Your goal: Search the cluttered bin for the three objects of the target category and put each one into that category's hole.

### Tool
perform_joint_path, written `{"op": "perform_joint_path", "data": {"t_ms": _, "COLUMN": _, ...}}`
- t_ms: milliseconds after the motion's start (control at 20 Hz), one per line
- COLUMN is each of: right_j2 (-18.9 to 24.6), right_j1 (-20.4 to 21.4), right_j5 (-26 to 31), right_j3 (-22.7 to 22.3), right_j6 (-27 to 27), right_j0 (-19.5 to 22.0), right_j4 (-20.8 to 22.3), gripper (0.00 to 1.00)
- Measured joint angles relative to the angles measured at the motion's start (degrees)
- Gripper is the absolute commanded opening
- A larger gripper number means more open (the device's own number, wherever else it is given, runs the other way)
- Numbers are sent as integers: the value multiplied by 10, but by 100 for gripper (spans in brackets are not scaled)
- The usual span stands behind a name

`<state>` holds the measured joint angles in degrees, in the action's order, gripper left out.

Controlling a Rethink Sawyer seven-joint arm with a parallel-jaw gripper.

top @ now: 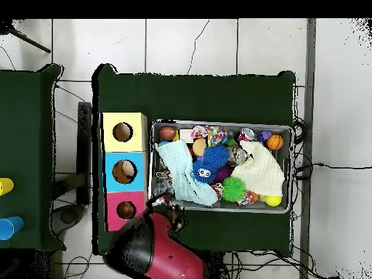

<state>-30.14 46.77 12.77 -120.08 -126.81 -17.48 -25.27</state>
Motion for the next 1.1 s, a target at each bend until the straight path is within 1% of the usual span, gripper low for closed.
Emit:
{"op": "perform_joint_path", "data": {"t_ms": 50, "right_j2": 5, "right_j1": 1, "right_j5": -11, "right_j3": 0, "right_j6": 0, "right_j0": 15, "right_j4": 12, "gripper": 100}}
{"op": "perform_joint_path", "data": {"t_ms": 100, "right_j2": 16, "right_j1": 4, "right_j5": -35, "right_j3": 0, "right_j6": 0, "right_j0": 47, "right_j4": 43, "gripper": 100}}
{"op": "perform_joint_path", "data": {"t_ms": 300, "right_j2": 45, "right_j1": 10, "right_j5": -67, "right_j3": -1, "right_j6": 0, "right_j0": 113, "right_j4": 116, "gripper": 100}}
{"op": "perform_joint_path", "data": {"t_ms": 450, "right_j2": 65, "right_j1": 13, "right_j5": -76, "right_j3": -1, "right_j6": 0, "right_j0": 148, "right_j4": 162, "gripper": 100}}
{"op": "perform_joint_path", "data": {"t_ms": 650, "right_j2": 87, "right_j1": 16, "right_j5": -77, "right_j3": -1, "right_j6": 0, "right_j0": 177, "right_j4": 213, "gripper": 100}}
{"op": "perform_joint_path", "data": {"t_ms": 800, "right_j2": 113, "right_j1": 17, "right_j5": -77, "right_j3": -1, "right_j6": 0, "right_j0": 208, "right_j4": 267, "gripper": 100}}
{"op": "perform_joint_path", "data": {"t_ms": 900, "right_j2": 120, "right_j1": 17, "right_j5": -77, "right_j3": -1, "right_j6": 0, "right_j0": 218, "right_j4": 281, "gripper": 100}}
{"op": "perform_joint_path", "data": {"t_ms": 1100, "right_j2": 138, "right_j1": 17, "right_j5": -79, "right_j3": -1, "right_j6": 0, "right_j0": 250, "right_j4": 329, "gripper": 100}}
